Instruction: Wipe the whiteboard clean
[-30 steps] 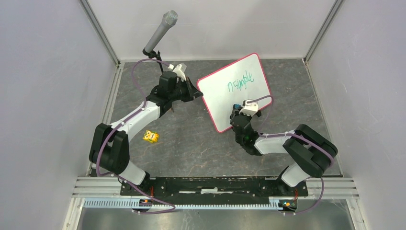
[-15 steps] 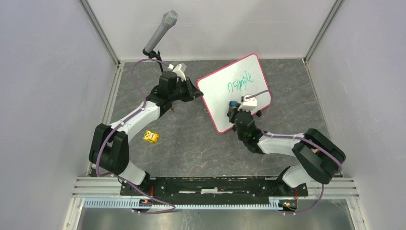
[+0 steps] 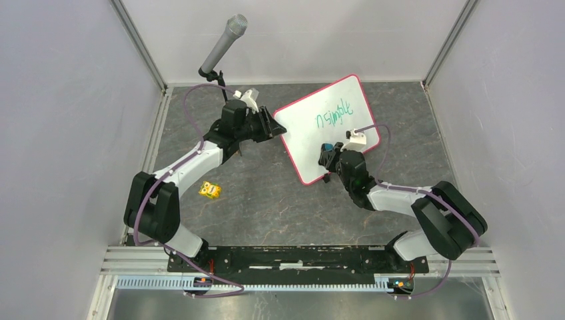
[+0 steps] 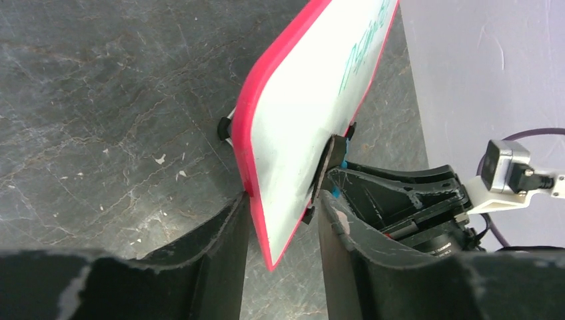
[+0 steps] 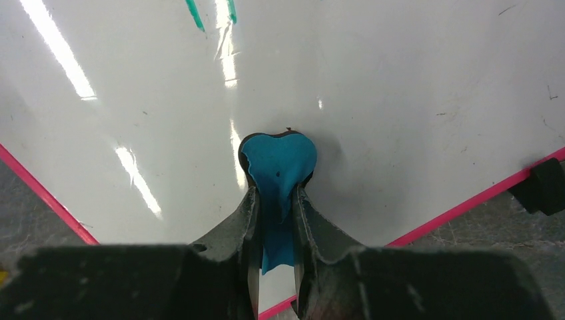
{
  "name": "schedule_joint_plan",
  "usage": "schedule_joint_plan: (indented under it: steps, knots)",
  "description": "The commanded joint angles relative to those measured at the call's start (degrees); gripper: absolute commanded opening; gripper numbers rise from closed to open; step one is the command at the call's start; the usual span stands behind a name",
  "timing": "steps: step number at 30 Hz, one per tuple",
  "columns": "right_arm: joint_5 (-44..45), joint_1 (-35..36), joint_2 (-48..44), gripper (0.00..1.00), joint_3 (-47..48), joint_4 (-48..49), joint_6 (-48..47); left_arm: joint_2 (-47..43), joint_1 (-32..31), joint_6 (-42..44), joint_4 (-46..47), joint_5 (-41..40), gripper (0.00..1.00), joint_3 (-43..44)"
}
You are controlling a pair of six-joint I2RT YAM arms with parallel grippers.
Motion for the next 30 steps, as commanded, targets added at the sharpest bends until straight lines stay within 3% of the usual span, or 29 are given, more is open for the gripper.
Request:
schedule_joint_plan:
  steps: [1,7,17,24,30]
  knots:
    - [-5.11,0.78,0.7,0.21,-1.49,-0.23,3.1,1.54,-0.43,-6.93,5.26,3.1,0.45,-1.44]
    - [-4.6,5.96,-0.31,0.2,-2.58,-2.88,4.66,3.25,-1.0,-12.11,9.29,4.85,0.39,-4.01]
    - [-7.3,8.93,-0.56,0.2,-6.95,-0.42,12.22,3.18,-1.04,-13.96,10.43,5.43,0.42,-5.0]
    - [-1.23,4.44,-12.36,0.21,-1.19,-12.93,-0.47,3.97,-1.13,-14.19,10.48,5.17,0.47,-5.18]
    - [-2.61,-0.75,-5.38,0.22,9.57,-21.64,-10.88,4.82,-1.13,-15.13,10.3,6.07,0.51,-4.91]
